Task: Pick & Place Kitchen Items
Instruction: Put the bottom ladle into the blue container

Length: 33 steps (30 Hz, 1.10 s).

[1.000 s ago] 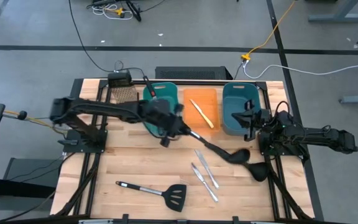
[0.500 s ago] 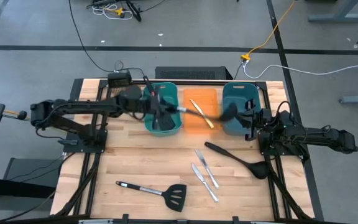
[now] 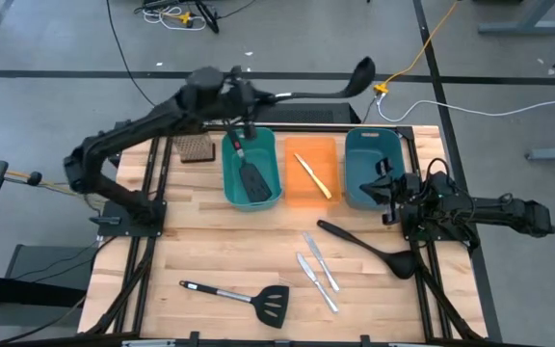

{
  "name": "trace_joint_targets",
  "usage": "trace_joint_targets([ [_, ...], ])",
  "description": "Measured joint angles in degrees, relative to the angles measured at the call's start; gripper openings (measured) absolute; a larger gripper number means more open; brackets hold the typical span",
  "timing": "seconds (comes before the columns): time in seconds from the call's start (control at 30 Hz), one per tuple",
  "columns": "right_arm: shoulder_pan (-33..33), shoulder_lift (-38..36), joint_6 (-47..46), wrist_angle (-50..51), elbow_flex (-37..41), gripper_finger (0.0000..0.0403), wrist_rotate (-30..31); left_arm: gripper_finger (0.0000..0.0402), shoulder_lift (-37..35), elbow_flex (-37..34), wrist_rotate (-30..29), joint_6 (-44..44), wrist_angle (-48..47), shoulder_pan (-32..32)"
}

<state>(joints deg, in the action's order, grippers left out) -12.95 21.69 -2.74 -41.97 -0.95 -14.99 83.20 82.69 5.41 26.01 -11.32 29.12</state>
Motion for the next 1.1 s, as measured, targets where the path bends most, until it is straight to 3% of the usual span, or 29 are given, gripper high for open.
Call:
trace_joint_targets([
  [0.27,1.7,0.1,0.4,0.1,0.0,0.0004,3.5,0.0109,15.8,16.7,-3.1,17.2,-12.8,1.4],
  [0.47,1.8,0.1,1.0,-0.2,0.0,0.0004,3.6,0.0109,24.1,24.1,-4.1,31.3,-12.4,0.2],
  [0.77,1.8,0.2,2.2,-1.0,0.0,0.0006,3.5,0.0109,31.5,27.8,-11.3,54.8,-8.0,-1.7],
  [0.93,1.8,0.2,2.5,-1.7,0.0,0.0005,3.4,0.0109,34.9,27.6,-11.6,66.3,-2.1,-1.7],
  [1.1,1.8,0.1,2.5,-1.9,0.0,0.0005,3.4,0.0109,36.8,27.6,-9.3,70.6,3.9,-1.8],
])
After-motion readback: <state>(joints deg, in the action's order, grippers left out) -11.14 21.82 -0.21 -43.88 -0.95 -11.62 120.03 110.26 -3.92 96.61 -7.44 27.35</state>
